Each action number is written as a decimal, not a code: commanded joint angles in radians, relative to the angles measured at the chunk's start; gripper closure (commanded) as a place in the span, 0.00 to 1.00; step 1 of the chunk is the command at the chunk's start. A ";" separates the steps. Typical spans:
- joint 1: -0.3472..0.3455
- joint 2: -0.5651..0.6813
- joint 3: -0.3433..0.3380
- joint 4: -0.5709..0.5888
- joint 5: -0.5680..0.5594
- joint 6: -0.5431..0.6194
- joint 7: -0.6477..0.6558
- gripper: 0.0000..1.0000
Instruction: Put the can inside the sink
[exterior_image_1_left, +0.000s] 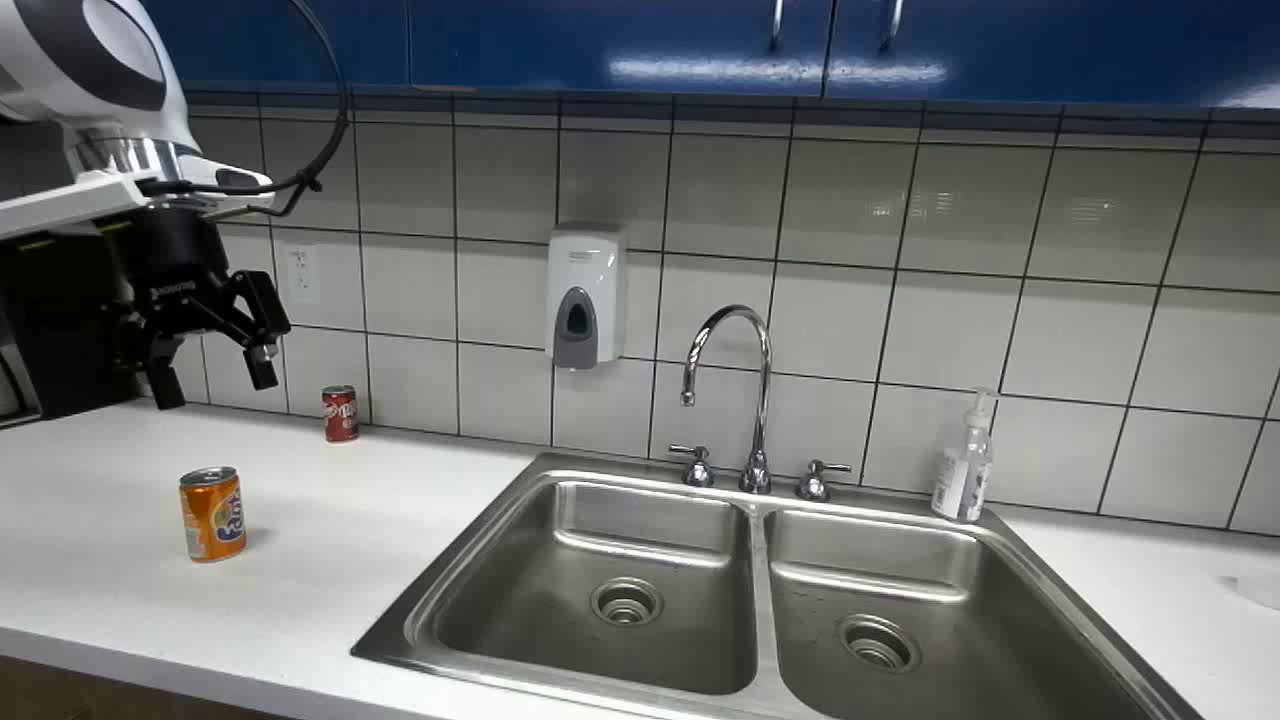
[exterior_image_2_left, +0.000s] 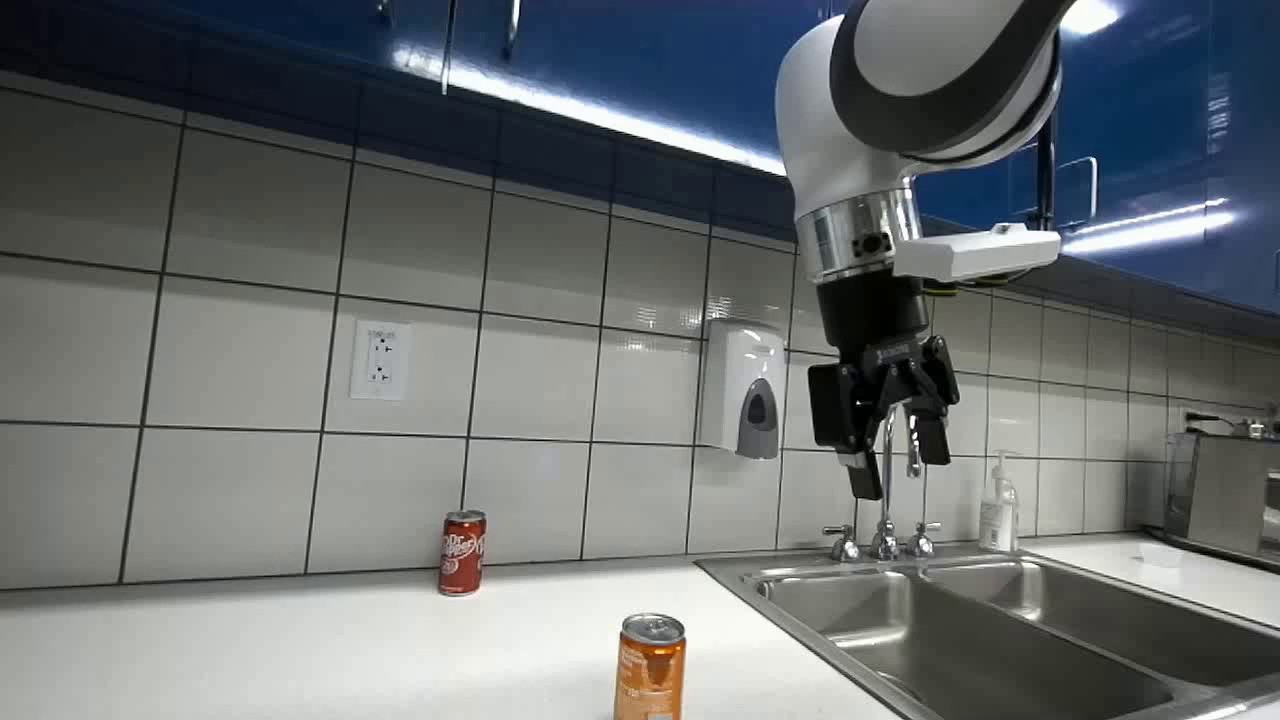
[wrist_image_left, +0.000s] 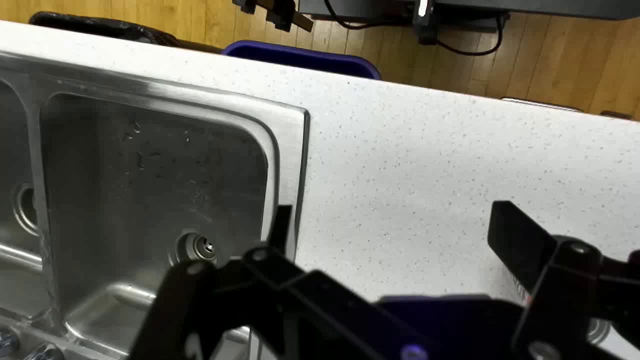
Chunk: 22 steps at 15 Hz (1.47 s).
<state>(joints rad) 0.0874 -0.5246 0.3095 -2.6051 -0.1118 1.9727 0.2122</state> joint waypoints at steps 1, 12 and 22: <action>0.027 0.005 -0.026 0.002 -0.014 -0.003 0.012 0.00; 0.040 0.037 -0.029 0.014 0.000 0.014 0.010 0.00; 0.076 0.176 -0.017 0.068 0.032 0.159 0.048 0.00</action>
<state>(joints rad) 0.1415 -0.4066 0.2930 -2.5770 -0.1015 2.0937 0.2144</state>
